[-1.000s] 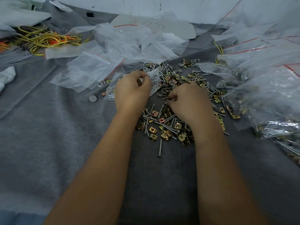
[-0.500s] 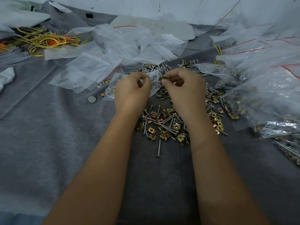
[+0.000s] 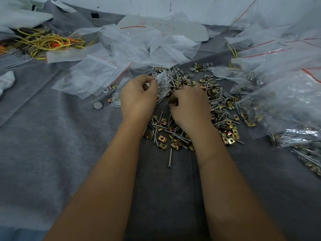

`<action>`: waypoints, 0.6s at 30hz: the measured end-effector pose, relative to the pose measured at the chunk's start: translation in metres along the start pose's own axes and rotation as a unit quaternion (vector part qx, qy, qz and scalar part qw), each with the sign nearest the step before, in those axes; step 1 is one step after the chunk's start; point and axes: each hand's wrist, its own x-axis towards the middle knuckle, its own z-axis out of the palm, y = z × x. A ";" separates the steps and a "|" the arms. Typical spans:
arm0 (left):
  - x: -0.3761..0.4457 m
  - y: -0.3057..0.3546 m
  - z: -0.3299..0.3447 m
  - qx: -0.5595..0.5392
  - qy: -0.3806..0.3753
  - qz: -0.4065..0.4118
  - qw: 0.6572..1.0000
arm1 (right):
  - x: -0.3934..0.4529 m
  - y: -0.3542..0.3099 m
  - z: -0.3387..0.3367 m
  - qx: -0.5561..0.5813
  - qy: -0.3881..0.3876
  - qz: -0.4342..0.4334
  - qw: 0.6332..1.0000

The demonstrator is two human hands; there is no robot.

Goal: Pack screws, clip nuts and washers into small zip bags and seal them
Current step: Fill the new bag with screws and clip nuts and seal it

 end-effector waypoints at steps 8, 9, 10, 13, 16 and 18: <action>-0.002 -0.003 0.002 0.048 -0.006 0.036 0.998 | 0.003 -0.003 -0.003 0.180 0.128 0.063 0.973; -0.002 -0.002 0.002 0.053 -0.008 0.042 0.998 | 0.003 -0.004 -0.004 0.226 0.139 0.057 0.963; -0.003 -0.001 0.002 0.054 -0.010 0.049 0.997 | 0.003 -0.006 -0.004 0.260 0.138 0.046 0.955; -0.005 0.001 0.002 0.034 -0.008 0.064 0.997 | 0.002 -0.009 -0.001 0.272 0.101 0.013 0.957; -0.005 0.003 0.000 -0.018 0.009 0.064 0.998 | 0.002 -0.006 0.005 0.211 0.066 0.006 0.975; -0.004 0.004 -0.004 -0.082 0.015 0.053 0.995 | 0.002 -0.002 0.006 0.150 0.045 0.024 0.987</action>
